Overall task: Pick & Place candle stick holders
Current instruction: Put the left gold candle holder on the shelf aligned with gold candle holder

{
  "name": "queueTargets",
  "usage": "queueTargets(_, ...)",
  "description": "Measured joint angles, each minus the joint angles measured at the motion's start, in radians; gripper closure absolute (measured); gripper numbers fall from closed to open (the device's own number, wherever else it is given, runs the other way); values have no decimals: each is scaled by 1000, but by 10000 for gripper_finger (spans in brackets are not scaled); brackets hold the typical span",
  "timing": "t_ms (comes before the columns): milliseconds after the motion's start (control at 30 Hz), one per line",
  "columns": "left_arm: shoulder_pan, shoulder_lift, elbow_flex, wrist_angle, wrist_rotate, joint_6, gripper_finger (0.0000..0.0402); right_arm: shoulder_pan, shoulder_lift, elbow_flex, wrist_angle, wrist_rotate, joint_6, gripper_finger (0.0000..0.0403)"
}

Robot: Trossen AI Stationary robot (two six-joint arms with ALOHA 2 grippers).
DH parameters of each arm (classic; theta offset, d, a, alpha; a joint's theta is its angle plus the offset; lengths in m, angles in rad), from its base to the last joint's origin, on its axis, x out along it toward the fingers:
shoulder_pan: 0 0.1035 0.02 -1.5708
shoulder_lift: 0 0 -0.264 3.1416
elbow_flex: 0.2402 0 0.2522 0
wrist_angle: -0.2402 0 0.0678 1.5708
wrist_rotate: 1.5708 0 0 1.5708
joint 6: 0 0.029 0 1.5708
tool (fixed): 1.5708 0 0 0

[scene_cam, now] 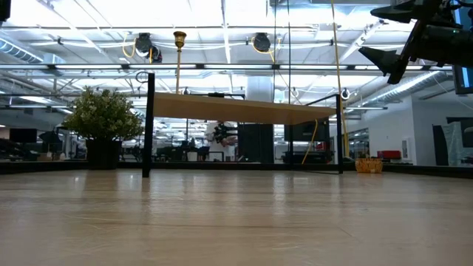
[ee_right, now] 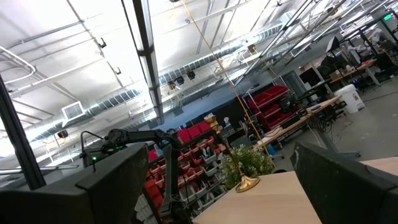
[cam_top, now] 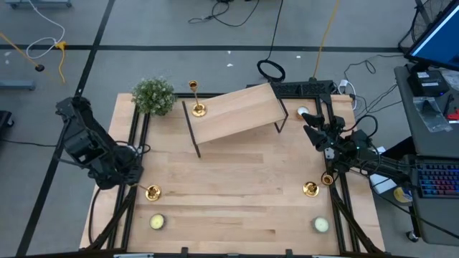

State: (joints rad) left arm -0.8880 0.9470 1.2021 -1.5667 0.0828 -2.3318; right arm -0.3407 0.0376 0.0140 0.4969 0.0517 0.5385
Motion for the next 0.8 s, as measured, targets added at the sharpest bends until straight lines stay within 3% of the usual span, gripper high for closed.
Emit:
queueTargets(333, 0, 0, -5, 1, -53, 7, 377, 0, 0, 0, 0, 0, 0, 23)
queueTargets(800, 77, 10, 95, -5, -65, 67, 384, 0, 0, 0, 0, 0, 0, 23)
